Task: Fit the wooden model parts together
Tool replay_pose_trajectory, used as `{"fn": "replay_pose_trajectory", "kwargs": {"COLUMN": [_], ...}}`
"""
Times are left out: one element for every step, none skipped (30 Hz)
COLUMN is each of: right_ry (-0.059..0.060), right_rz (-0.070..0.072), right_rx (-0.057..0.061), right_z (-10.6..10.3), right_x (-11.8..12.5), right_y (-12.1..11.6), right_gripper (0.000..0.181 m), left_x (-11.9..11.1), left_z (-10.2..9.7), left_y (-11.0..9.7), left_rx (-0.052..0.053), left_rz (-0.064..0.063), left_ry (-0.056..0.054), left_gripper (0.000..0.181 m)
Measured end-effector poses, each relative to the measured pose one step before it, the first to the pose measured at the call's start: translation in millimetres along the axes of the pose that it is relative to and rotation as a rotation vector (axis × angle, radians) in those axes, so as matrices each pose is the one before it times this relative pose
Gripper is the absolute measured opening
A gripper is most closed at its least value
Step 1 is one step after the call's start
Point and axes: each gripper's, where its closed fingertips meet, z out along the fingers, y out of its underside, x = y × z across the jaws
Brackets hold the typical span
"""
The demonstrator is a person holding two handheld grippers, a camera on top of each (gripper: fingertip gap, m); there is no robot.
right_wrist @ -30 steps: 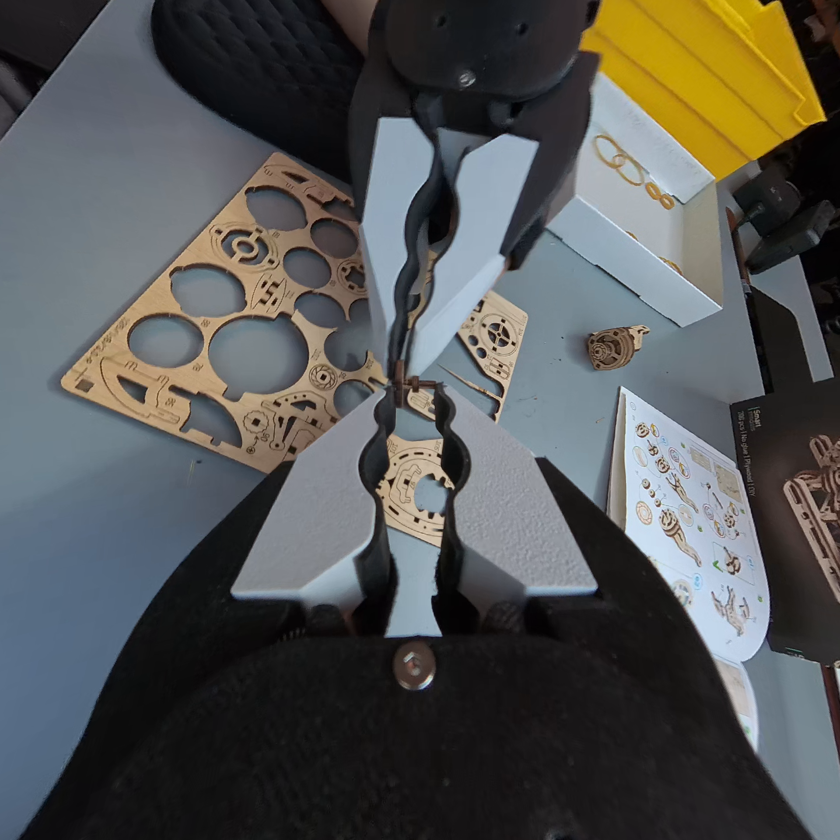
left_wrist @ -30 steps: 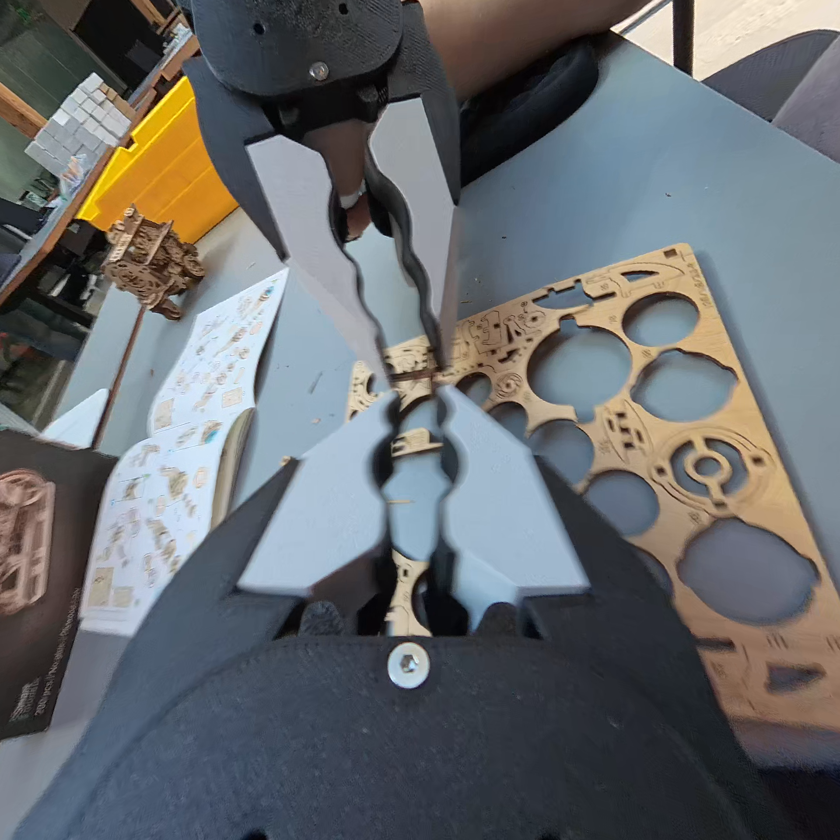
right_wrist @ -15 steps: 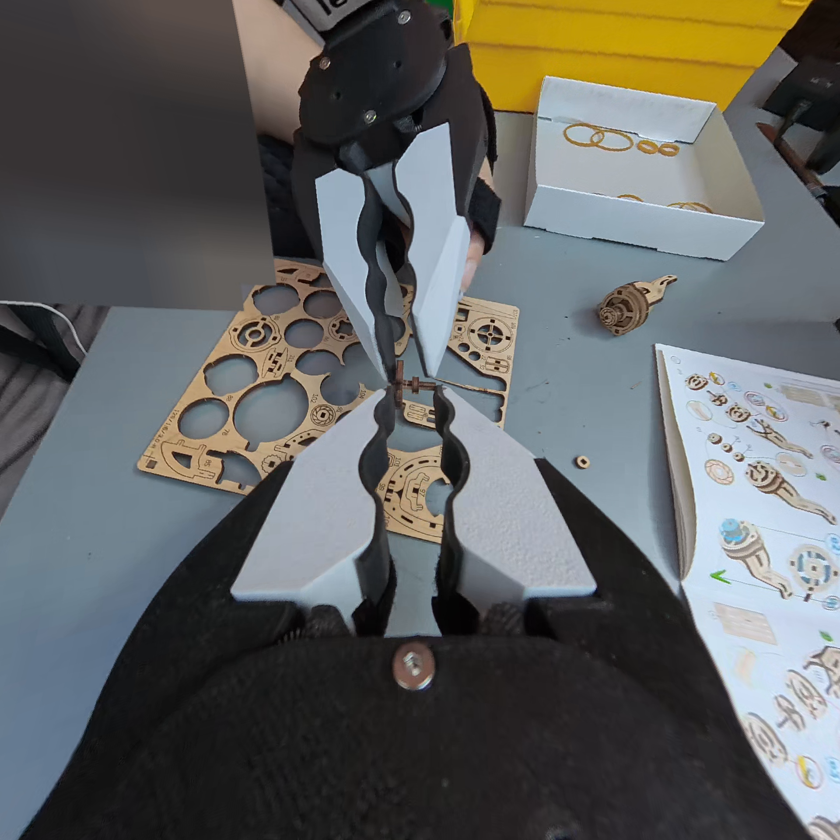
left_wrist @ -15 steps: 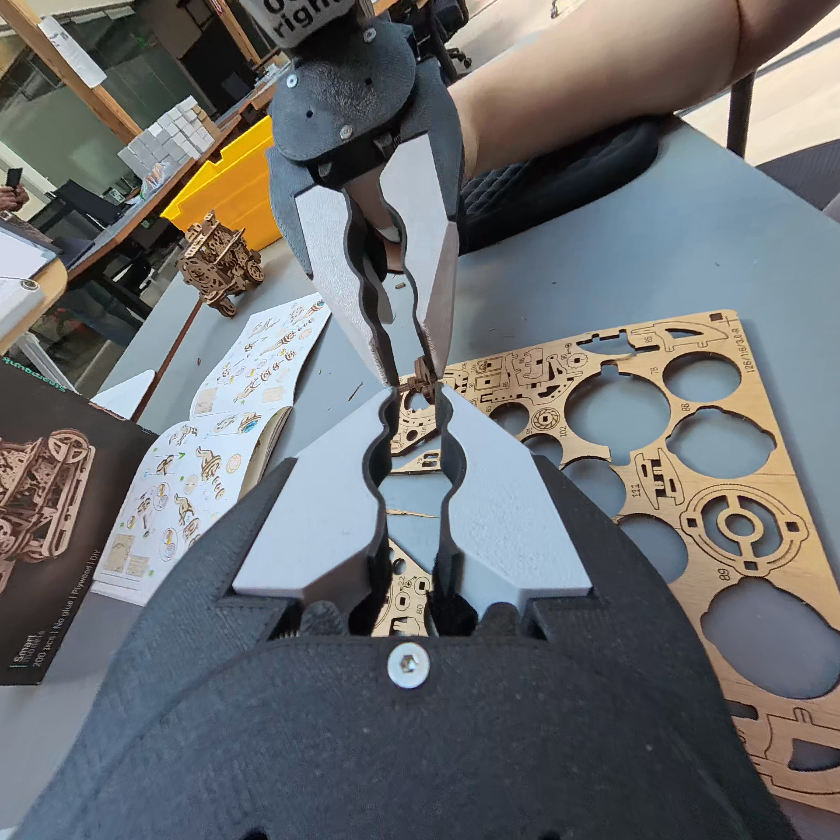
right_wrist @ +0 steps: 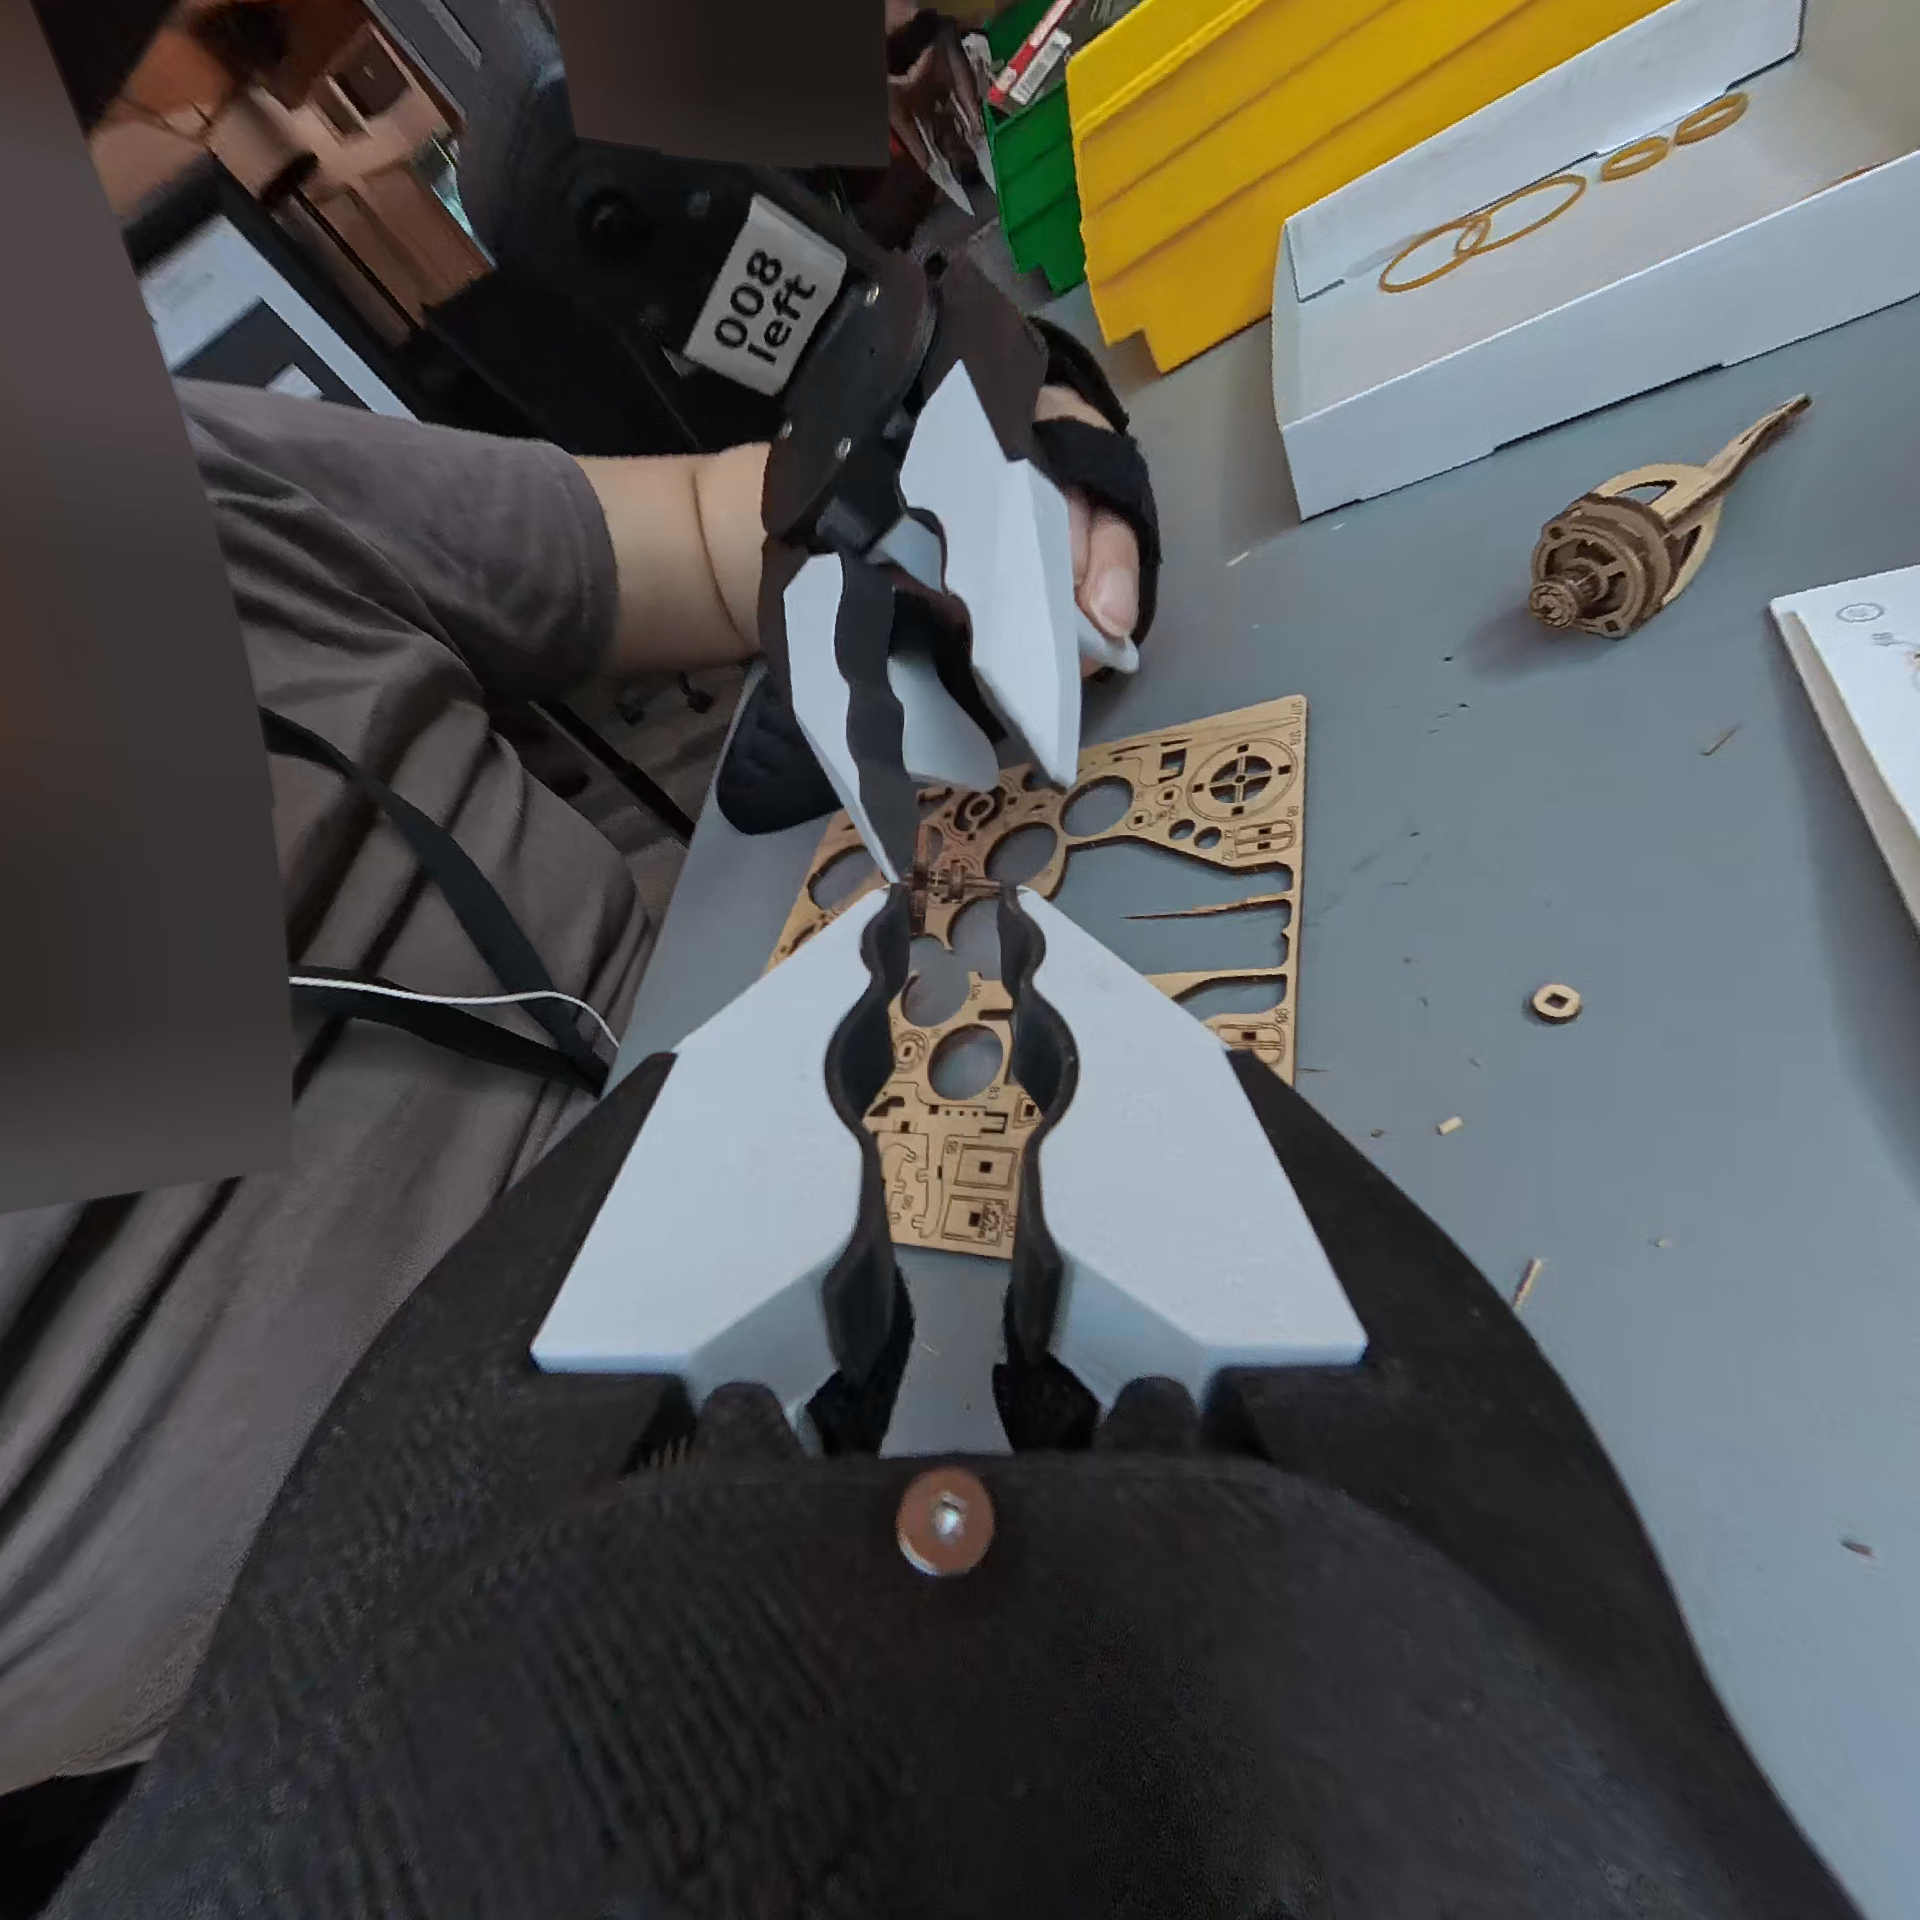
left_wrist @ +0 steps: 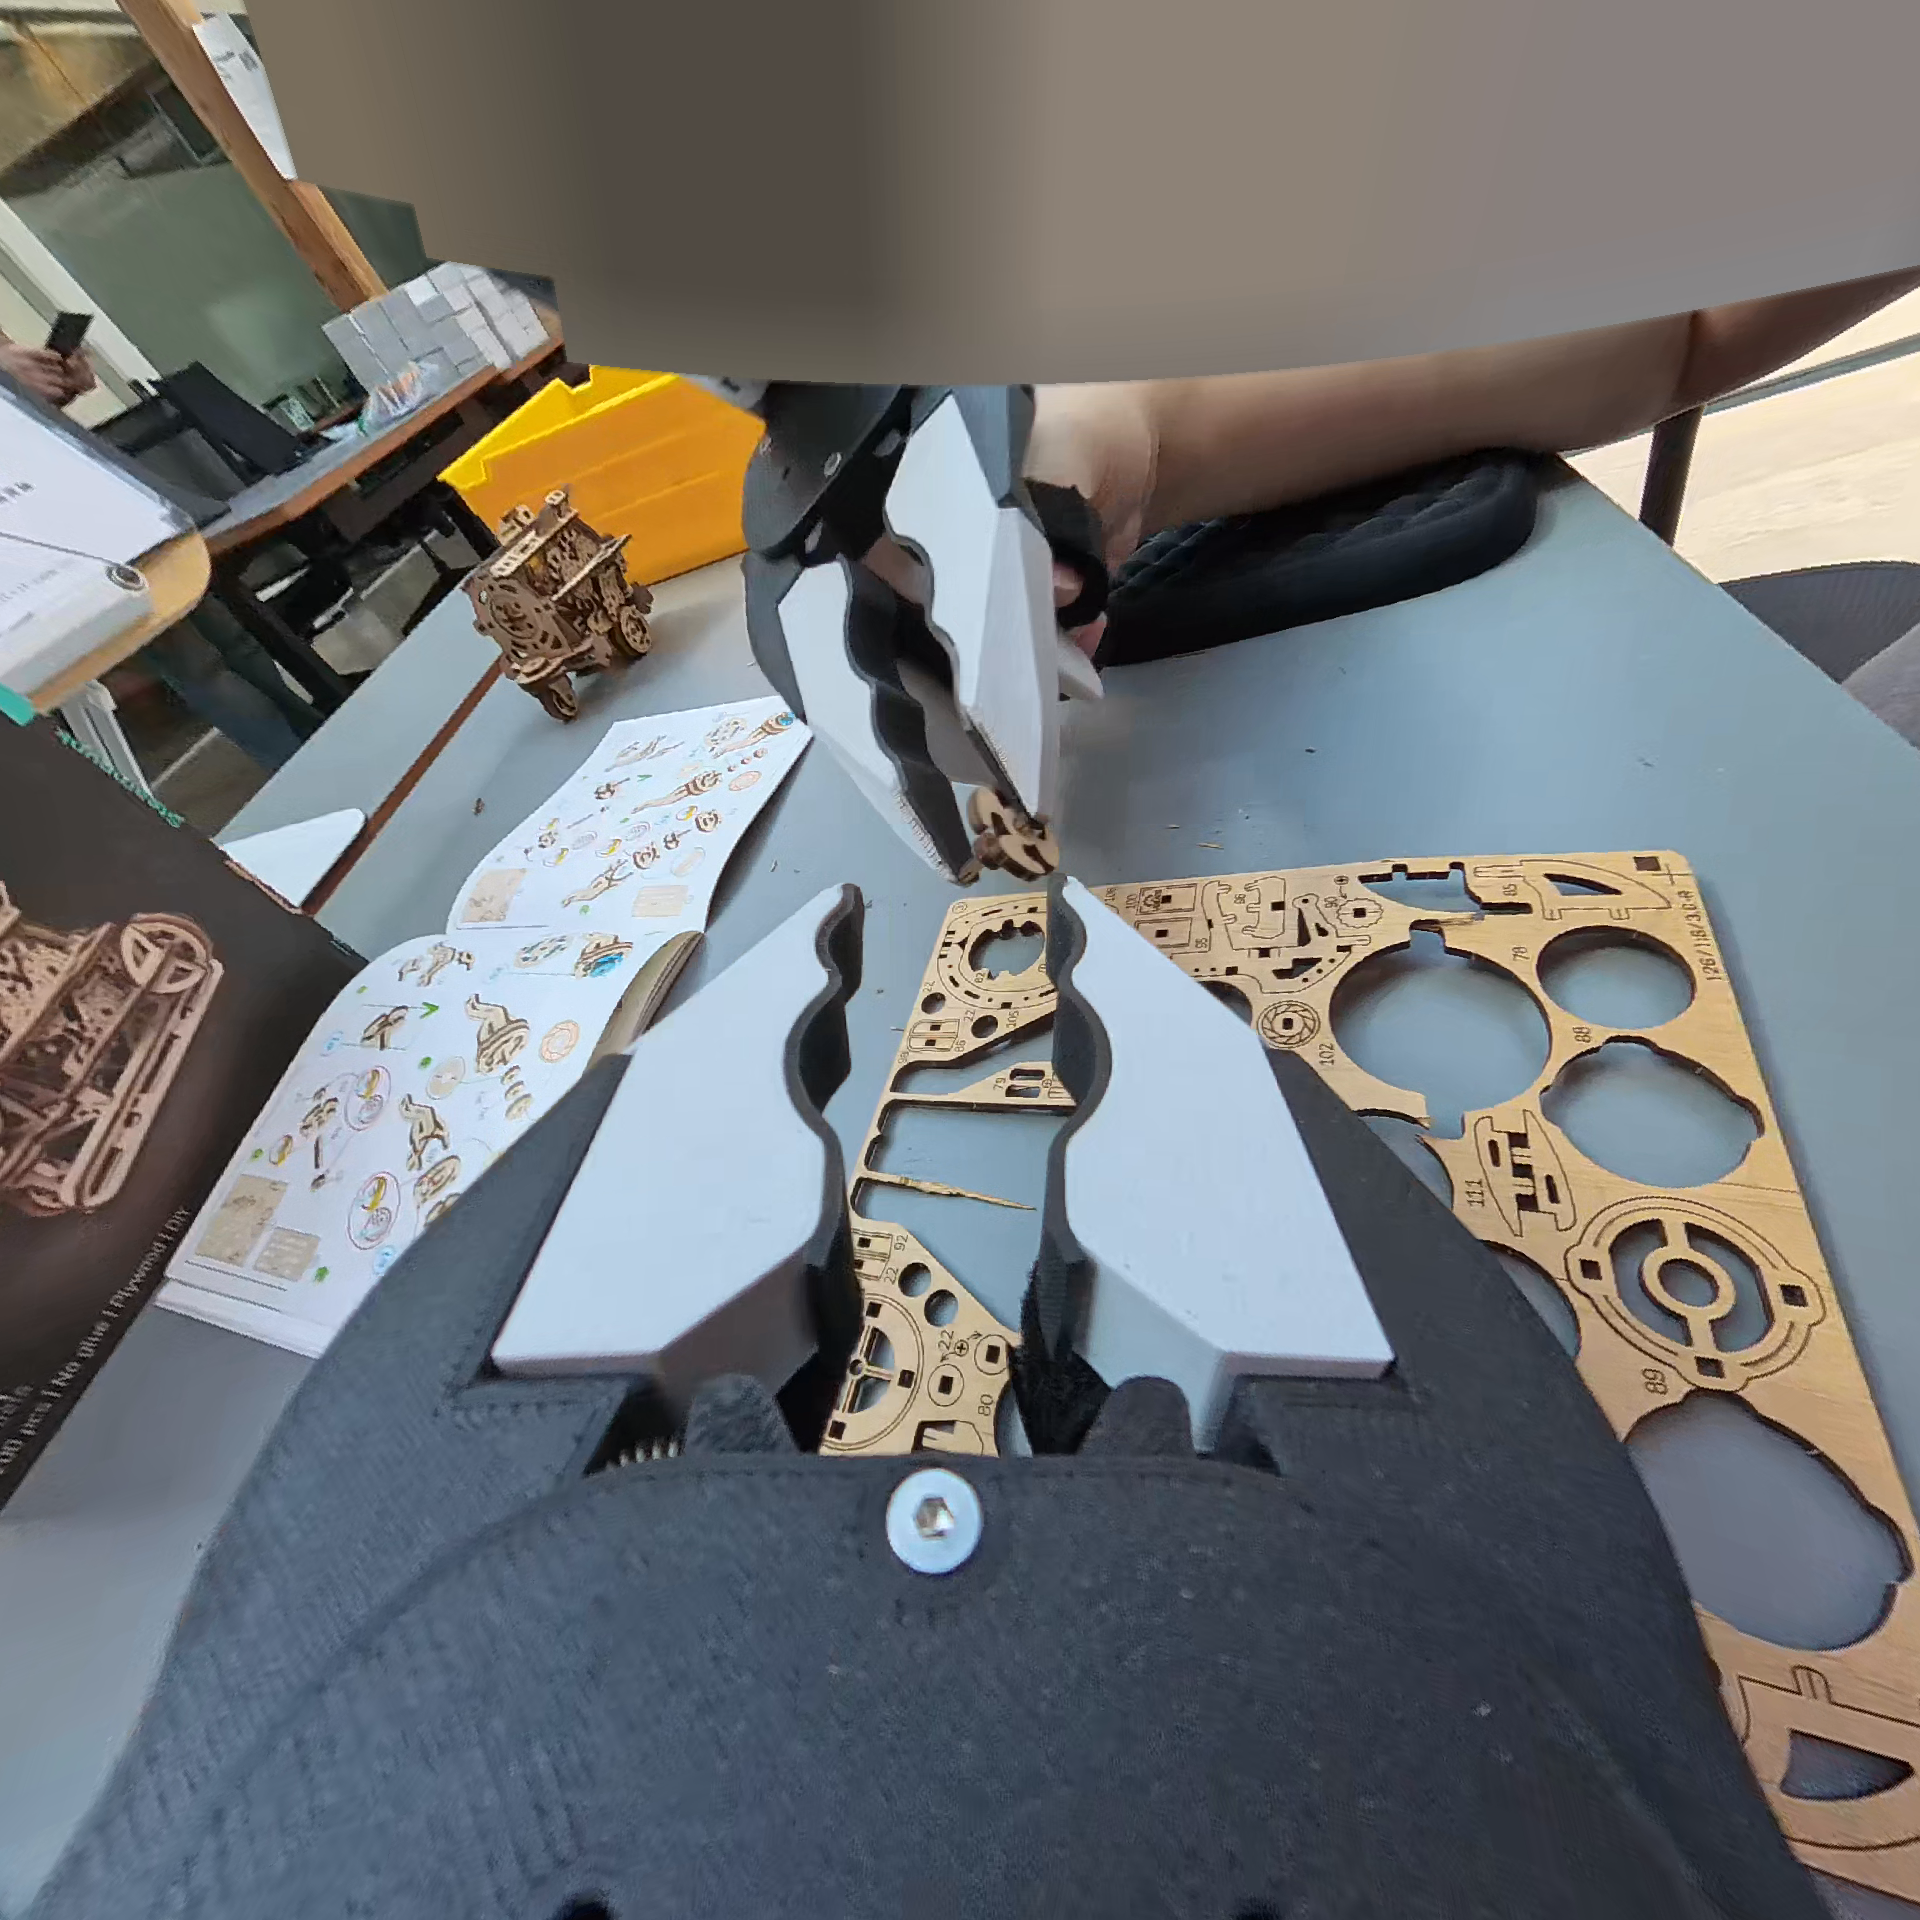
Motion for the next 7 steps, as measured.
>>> {"fn": "replay_pose_trajectory", "kwargs": {"right_ry": [-0.0349,-0.0471,-0.0478,-0.0301,-0.0236,-0.0356,-0.0456], "right_rz": [0.0517,0.0453,0.0419,0.0368,0.0291,0.0234,0.0236], "right_rx": [0.0399,0.0375,0.0314,0.0194,0.011,0.0154,0.0179], "right_z": [-0.94,-1.0,-0.69,-0.38,-0.13,0.1,0.41], "right_x": [-1.61,-3.82,-4.37,-2.01,-1.45,-3.82,-5.8], "right_y": [-5.71,-5.33,-4.41,-2.58,-1.32,-2.04,-2.66], "right_gripper": [0.015,0.015,0.015,0.015,0.015,0.016,0.015], "left_x": [3.87,3.91,1.27,-3.4,-2.69,-0.65,0.36], "left_z": [0.57,1.21,1.51,1.0,-0.07,-0.65,-0.07], "left_y": [-2.86,-2.61,-1.67,-1.91,-3.91,-4.76,-2.89], "left_rx": [0.0085,0.0056,-0.0023,-0.0016,0.0126,0.0198,0.0096], "left_rz": [0.0136,0.0034,0.0069,0.0174,0.022,0.0155,0.0124], "left_ry": [0.0098,0.0115,-0.0025,-0.032,-0.0251,-0.0092,-0.0018], "left_gripper": [0.036,0.04,0.046,0.049,0.049,0.045,0.035]}}
